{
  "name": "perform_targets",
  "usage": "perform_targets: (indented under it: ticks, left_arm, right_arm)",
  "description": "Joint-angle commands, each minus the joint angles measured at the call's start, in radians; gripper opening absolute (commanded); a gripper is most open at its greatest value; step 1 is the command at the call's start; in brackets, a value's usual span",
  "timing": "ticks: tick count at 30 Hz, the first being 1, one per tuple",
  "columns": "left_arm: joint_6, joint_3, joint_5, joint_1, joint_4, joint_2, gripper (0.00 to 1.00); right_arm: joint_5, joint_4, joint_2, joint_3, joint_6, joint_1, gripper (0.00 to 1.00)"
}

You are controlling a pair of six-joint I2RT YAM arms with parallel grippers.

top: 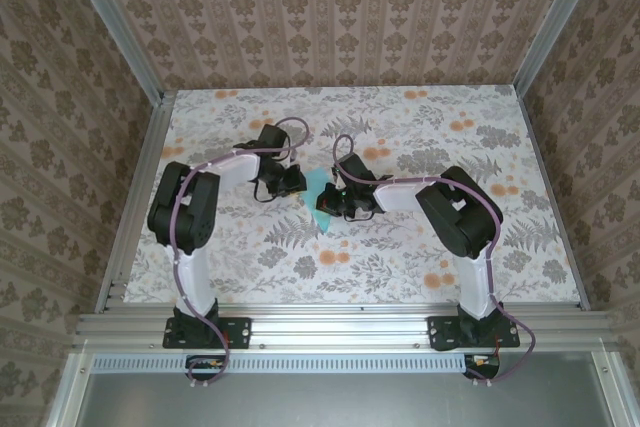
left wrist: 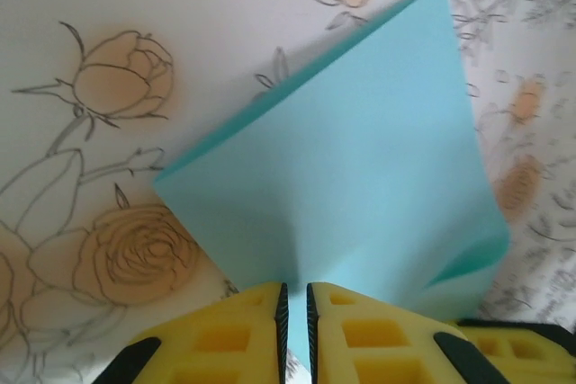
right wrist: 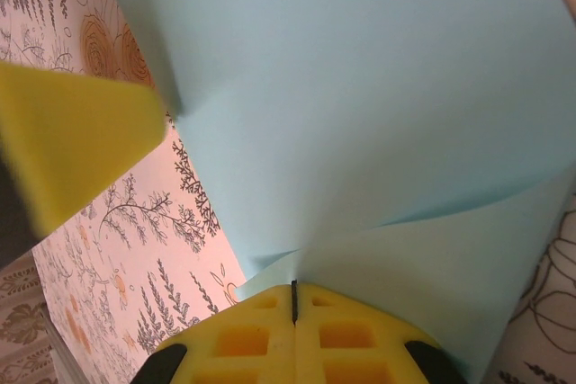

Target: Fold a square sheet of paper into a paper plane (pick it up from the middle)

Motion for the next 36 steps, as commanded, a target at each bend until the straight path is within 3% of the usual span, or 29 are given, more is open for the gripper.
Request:
perform_targets:
  ticks: [1,6,18,26,36]
  left_arm:
    - [-0.032,-0.055,0.098,-0.016,0.043,-0.098,0.16]
    - [-0.078,-0.135,0.133,-0.061,0.094,-0.134,0.14]
    - [-0.042,-0.119,0.020,-0.091,0.029,-0.063,0.21]
    - [-0.046,-0.117,-0.068,-0.087,-0.002,-0.045,0.14]
    - [-0.059,-0.130,-0.002,-0.081,0.057,-0.068,0.18]
  right_arm:
    - [0.036,-0.104,0.029,-0.020,-0.009,-0.005,0.00]
    - [0.025,-0.094,0.040,-0.021,-0.008,-0.004,0.00]
    - [0.015,-0.089,0.044,-0.022,-0.007,-0.005,0.00]
    - [0.012,-0.089,0.046,-0.021,-0.007,-0.005,0.00]
    - [0.010,-0.084,0.049,-0.022,-0.006,-0.004,0.00]
